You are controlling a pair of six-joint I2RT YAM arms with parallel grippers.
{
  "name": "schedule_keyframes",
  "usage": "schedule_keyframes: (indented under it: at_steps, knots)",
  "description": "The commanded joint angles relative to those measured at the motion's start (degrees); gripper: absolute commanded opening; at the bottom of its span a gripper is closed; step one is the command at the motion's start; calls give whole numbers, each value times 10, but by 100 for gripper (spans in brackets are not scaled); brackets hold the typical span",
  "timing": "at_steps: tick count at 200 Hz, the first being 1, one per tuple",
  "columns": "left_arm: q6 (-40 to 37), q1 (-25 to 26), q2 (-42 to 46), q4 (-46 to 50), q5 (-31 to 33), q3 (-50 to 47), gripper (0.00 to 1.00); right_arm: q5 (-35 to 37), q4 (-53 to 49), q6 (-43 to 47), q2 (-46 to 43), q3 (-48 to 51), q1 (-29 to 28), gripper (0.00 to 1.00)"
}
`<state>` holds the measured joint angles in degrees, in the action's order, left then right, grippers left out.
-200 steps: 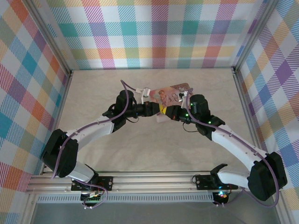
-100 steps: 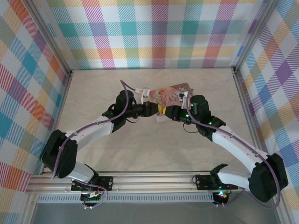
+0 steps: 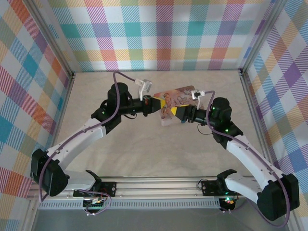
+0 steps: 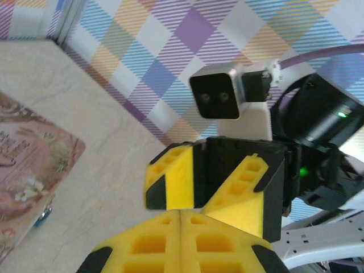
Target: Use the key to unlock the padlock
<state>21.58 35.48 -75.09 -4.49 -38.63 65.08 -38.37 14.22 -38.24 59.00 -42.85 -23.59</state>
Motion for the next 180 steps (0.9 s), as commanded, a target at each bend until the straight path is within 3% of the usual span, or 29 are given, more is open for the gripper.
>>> schedule_keyframes:
  at_steps: [1, 47, 180]
  knots:
    - [-44, 0, 14, 39, -30, 27, 0, -93, 80, -8, 18, -33, -1, 55]
    - [-44, 0, 9, 37, -32, 37, 0, -115, 104, -19, 49, -51, -18, 53]
    - [-43, 0, 6, 37, -2, 31, 0, -111, 107, -27, 79, -57, -39, 24]
